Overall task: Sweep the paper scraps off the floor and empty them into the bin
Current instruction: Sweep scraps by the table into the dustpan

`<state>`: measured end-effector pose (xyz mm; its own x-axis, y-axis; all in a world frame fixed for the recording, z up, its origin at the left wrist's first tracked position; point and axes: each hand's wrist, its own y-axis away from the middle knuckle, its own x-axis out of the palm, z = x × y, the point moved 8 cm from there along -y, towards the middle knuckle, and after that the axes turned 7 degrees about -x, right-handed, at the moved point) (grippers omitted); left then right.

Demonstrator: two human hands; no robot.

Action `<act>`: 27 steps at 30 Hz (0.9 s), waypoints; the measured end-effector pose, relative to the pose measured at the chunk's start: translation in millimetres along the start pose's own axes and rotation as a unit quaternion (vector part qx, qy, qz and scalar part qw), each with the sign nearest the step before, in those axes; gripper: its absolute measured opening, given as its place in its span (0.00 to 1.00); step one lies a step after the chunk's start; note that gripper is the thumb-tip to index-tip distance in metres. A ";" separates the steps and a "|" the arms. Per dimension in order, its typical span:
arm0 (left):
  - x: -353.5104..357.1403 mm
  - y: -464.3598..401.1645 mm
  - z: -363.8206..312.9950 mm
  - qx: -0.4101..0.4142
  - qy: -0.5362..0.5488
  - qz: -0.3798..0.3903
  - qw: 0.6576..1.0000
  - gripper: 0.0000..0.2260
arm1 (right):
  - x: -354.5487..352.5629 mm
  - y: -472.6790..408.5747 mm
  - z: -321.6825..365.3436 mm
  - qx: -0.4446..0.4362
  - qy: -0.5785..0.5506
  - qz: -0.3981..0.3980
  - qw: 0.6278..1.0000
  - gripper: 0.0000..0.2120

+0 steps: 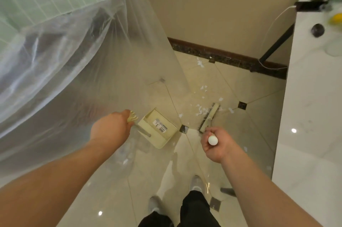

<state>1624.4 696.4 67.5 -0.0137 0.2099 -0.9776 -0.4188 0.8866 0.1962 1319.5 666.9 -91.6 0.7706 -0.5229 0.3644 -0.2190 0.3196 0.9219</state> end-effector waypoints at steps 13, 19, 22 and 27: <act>-37.8 -7.6 27.1 0.002 -0.022 -0.076 0.997 0.13 | 26.4 48.7 -91.8 0.130 0.197 0.050 0.970 0.06; -37.3 -0.2 30.4 0.013 -0.010 -0.093 0.996 0.14 | 36.1 27.8 -121.9 0.183 0.219 0.063 0.956 0.07; -34.7 5.3 27.5 0.015 -0.005 -0.095 0.995 0.15 | 29.7 1.8 -117.3 0.173 0.247 0.037 0.953 0.04; -23.1 12.2 29.5 -0.016 0.005 -0.066 0.998 0.14 | 24.7 -30.9 -52.7 0.128 0.271 -0.005 0.954 0.05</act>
<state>1646.4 714.5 94.7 0.0339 0.0879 -0.9956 -0.4467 0.8924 0.0635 1376.8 685.7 -118.0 0.9546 -0.0183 0.2972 -0.2951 0.0760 0.9524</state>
